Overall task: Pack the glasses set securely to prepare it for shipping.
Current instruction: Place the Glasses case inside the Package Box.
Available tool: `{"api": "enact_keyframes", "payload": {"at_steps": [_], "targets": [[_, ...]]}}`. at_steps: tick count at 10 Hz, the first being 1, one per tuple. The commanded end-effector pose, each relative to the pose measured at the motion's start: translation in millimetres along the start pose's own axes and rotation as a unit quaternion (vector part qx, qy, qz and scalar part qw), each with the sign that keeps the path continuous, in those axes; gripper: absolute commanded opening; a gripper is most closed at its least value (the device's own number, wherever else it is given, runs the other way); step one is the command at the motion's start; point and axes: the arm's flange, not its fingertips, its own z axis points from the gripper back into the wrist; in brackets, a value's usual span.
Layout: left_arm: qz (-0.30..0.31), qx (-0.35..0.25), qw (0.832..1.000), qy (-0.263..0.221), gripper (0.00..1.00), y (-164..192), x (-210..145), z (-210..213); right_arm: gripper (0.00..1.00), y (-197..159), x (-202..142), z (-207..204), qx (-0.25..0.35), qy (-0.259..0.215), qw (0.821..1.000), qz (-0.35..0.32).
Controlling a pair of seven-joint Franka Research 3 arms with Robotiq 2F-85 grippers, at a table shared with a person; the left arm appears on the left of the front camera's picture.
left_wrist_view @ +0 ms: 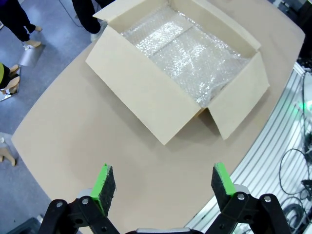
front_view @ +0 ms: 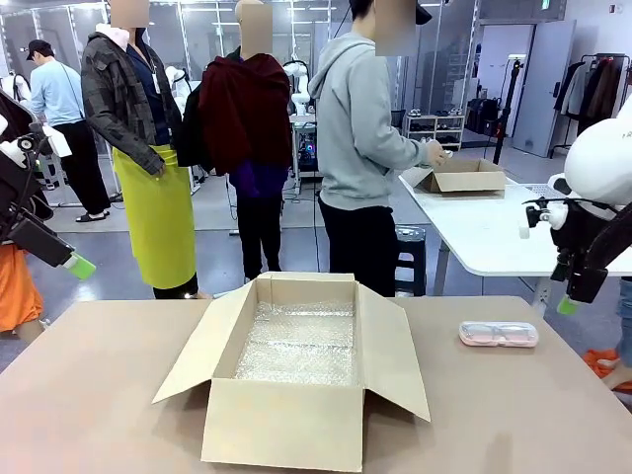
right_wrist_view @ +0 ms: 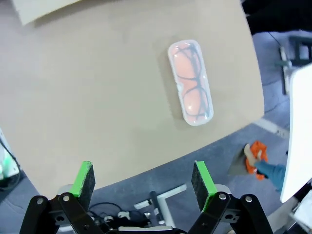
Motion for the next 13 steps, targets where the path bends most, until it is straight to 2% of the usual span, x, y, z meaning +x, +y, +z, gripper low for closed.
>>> {"api": "enact_keyframes", "payload": {"at_steps": [1,2,4,6,8,10,13], "targets": [[-0.001,-0.004,1.0,-0.003,1.0,0,-1,1,1.0,10,-5,5,-0.009,-0.006,1.0,0.007],[-0.001,-0.004,1.0,-0.003,1.0,0,-1,1,1.0,0,0,0,0.0,0.0,1.0,0.0],[-0.001,-0.004,1.0,-0.003,1.0,0,-1,1,1.0,2,-2,1,-0.001,0.003,1.0,0.011],[-0.001,-0.004,1.0,-0.003,1.0,0,-1,1,1.0,-46,0,-3,0.01,0.009,0.997,0.073],[-0.001,-0.004,1.0,-0.003,1.0,0,-1,1,1.0,-81,3,-17,0.046,-0.018,0.991,0.127],[-0.001,-0.004,1.0,-0.003,1.0,0,-1,1,1.0,-99,13,-37,0.06,-0.004,0.99,0.124],[-0.001,-0.004,1.0,-0.003,1.0,0,-1,1,1.0,-118,15,-67,0.058,-0.007,0.991,0.119]]}}
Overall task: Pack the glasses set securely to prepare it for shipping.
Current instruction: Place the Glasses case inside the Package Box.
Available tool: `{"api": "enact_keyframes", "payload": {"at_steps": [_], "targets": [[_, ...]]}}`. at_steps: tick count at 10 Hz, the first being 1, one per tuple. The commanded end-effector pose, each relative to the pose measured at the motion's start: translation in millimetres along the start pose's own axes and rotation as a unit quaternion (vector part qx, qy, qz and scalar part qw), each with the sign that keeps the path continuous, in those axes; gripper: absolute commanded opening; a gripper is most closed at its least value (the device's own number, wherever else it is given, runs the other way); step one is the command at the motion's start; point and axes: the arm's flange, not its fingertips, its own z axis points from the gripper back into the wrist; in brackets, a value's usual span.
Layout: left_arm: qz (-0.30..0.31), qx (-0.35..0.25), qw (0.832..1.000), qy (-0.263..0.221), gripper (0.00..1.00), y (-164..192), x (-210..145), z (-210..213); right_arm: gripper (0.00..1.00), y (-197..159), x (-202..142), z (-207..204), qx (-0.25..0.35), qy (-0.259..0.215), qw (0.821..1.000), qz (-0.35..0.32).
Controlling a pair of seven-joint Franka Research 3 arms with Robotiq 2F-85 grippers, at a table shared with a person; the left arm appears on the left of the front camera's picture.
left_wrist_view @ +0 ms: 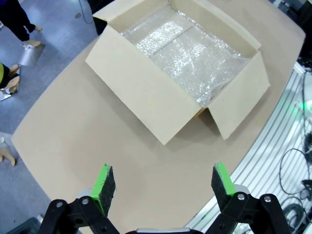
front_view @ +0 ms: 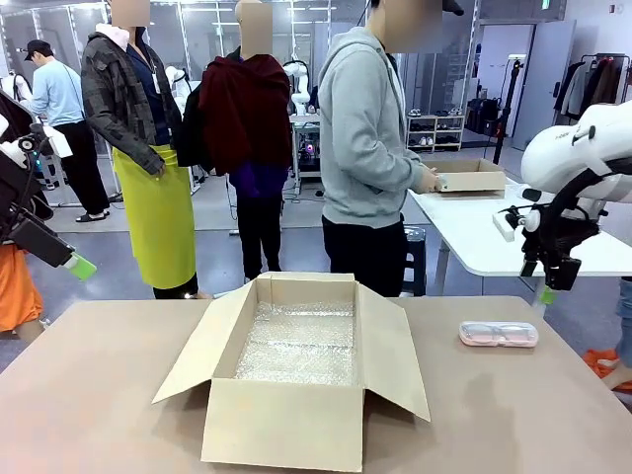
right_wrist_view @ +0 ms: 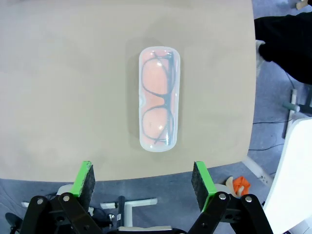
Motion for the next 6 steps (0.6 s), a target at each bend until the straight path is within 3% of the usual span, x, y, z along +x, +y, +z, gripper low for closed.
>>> {"api": "enact_keyframes", "payload": {"at_steps": [1,6], "targets": [[-0.001,-0.004,1.0,-0.004,1.0,0,-1,1,1.0,-14,0,-13,-0.003,-0.008,1.0,0.008],[-0.001,-0.004,1.0,-0.004,1.0,0,-1,1,1.0,-28,6,-75,0.001,-0.007,1.0,-0.003]]}}
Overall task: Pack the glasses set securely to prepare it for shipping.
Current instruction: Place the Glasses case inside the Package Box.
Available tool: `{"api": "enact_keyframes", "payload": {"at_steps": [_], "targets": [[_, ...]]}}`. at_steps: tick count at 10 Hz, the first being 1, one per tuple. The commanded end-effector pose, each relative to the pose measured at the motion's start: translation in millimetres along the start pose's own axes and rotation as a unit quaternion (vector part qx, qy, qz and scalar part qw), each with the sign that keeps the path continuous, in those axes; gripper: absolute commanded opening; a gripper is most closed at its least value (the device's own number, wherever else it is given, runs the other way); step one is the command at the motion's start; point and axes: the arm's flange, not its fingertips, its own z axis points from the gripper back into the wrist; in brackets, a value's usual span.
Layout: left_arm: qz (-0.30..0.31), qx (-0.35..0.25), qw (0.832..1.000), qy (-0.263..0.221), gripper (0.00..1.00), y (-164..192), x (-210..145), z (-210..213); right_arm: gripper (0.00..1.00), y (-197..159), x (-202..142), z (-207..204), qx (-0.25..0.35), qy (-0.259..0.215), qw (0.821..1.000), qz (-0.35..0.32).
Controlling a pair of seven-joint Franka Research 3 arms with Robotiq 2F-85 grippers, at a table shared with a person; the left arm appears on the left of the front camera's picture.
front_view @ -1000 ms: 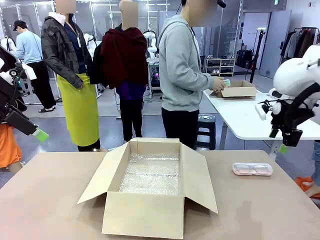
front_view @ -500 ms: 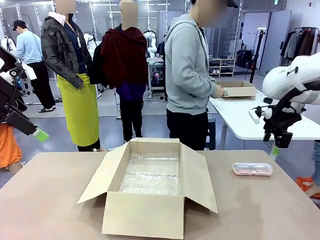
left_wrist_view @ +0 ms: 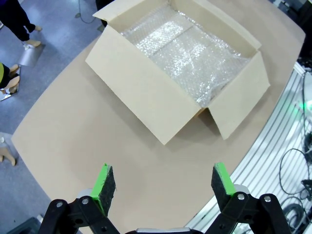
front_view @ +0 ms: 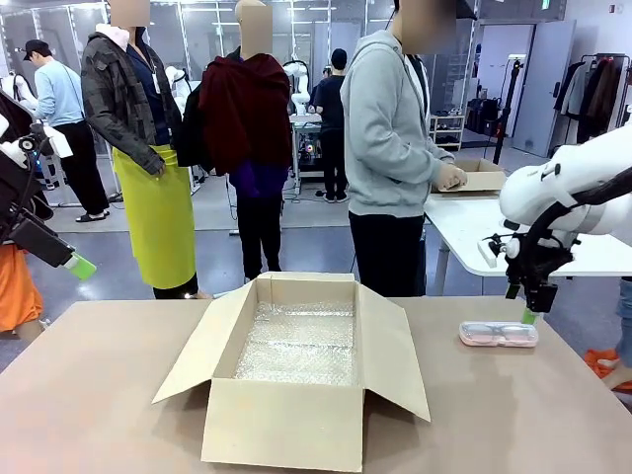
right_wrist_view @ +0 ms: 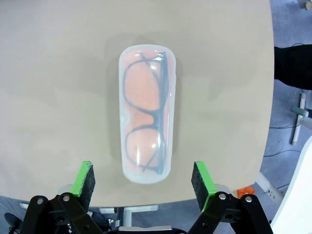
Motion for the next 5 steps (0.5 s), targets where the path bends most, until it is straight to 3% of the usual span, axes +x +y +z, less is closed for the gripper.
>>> {"api": "enact_keyframes", "payload": {"at_steps": [1,5], "targets": [[-0.001,-0.004,1.0,-0.004,1.0,0,-1,1,1.0,-4,6,-14,-0.017,-0.006,1.0,0.01],[-0.001,-0.004,1.0,-0.004,1.0,0,-1,1,1.0,-15,17,-45,-0.009,-0.003,1.0,-0.005]]}}
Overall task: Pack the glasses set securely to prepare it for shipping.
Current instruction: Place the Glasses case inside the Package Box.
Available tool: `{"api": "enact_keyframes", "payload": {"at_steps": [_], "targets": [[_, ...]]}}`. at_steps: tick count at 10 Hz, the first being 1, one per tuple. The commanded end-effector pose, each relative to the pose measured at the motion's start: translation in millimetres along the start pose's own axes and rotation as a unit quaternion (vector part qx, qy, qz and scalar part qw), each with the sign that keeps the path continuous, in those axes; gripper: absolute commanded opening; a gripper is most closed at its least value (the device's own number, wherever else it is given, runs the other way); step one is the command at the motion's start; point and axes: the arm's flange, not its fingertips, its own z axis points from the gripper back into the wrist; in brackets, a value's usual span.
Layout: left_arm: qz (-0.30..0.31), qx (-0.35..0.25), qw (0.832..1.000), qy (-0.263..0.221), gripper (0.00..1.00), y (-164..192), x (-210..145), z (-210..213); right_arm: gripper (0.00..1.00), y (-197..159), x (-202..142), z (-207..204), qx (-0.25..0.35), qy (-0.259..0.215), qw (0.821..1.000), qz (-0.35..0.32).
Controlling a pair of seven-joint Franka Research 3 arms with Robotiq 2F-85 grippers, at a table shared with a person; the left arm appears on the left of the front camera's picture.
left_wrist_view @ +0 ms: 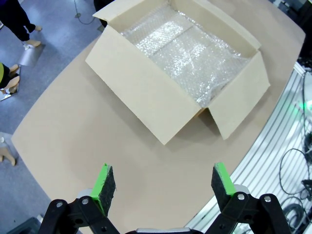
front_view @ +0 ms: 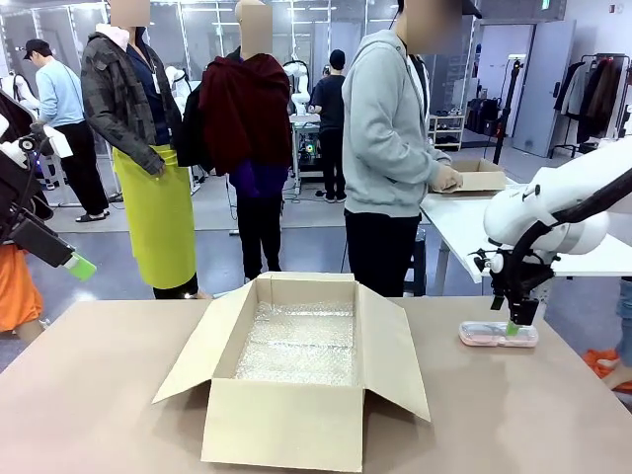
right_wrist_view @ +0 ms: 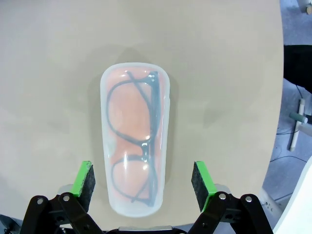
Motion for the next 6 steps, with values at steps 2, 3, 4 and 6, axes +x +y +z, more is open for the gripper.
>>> {"api": "enact_keyframes", "payload": {"at_steps": [2,3,4,6], "targets": [[-0.001,-0.004,1.0,-0.004,1.0,0,-1,1,1.0,-6,2,-12,-0.009,-0.008,1.0,-0.02],[-0.001,-0.004,1.0,-0.004,1.0,0,-1,1,1.0,-5,3,-17,-0.002,-0.011,1.0,-0.015],[-0.001,-0.004,1.0,-0.004,1.0,0,-1,1,1.0,-6,2,-20,0.001,-0.013,1.0,-0.018],[-0.001,-0.004,1.0,-0.004,1.0,0,-1,1,1.0,-4,2,-24,0.005,-0.014,1.0,-0.02]]}}
